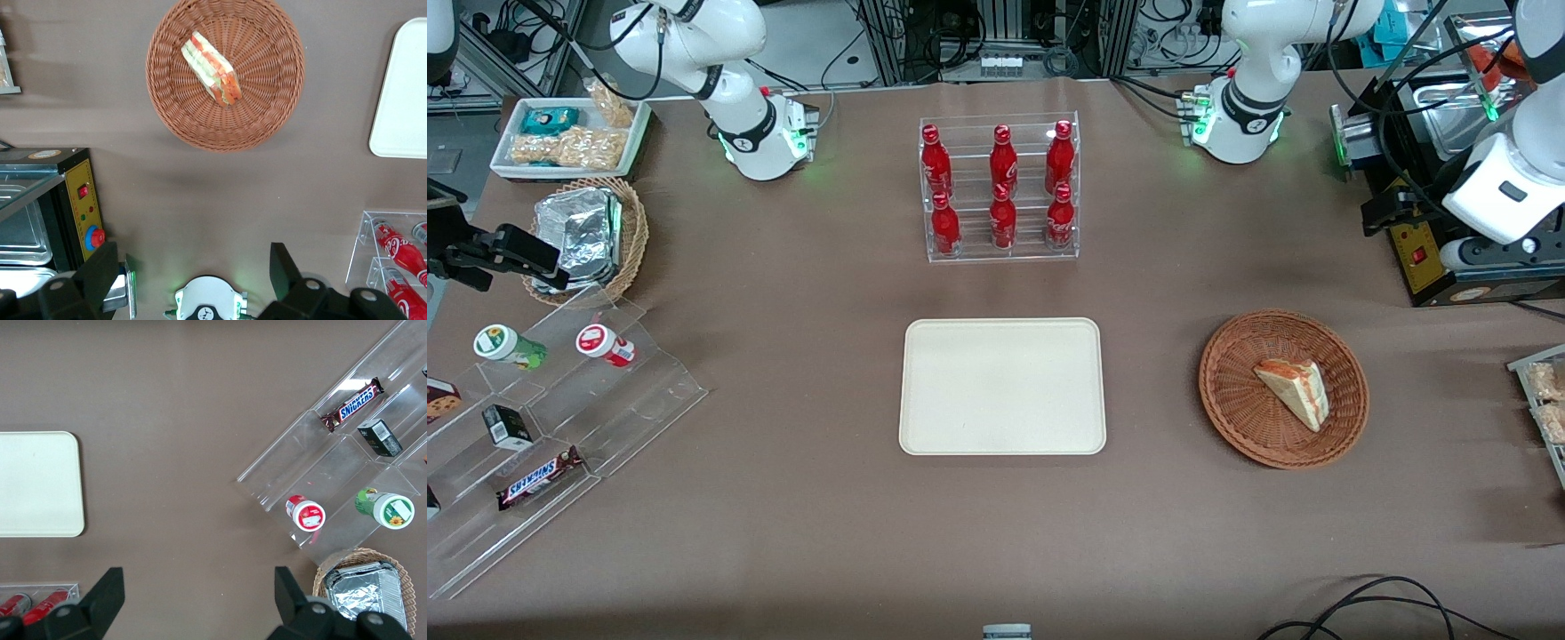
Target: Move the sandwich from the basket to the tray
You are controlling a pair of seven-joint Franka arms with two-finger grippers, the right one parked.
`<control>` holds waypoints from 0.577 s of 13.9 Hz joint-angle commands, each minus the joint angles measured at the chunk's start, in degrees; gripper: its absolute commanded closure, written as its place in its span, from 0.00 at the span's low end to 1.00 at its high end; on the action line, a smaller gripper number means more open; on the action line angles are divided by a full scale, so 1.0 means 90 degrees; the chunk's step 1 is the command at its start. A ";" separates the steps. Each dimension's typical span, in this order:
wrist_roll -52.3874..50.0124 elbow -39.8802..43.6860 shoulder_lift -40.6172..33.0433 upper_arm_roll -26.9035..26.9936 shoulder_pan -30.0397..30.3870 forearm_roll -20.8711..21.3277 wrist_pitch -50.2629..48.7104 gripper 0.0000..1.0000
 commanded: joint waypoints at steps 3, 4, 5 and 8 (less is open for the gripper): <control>0.0066 0.0154 0.0017 0.0026 0.0052 -0.0063 0.0181 0.00; 0.0066 0.0144 0.0027 0.0016 0.0052 -0.0034 0.0161 0.00; 0.0066 0.0135 0.0036 0.0016 0.0042 -0.0024 0.0151 0.00; 0.0085 0.0105 0.0056 0.0006 0.0033 -0.0004 0.0112 0.00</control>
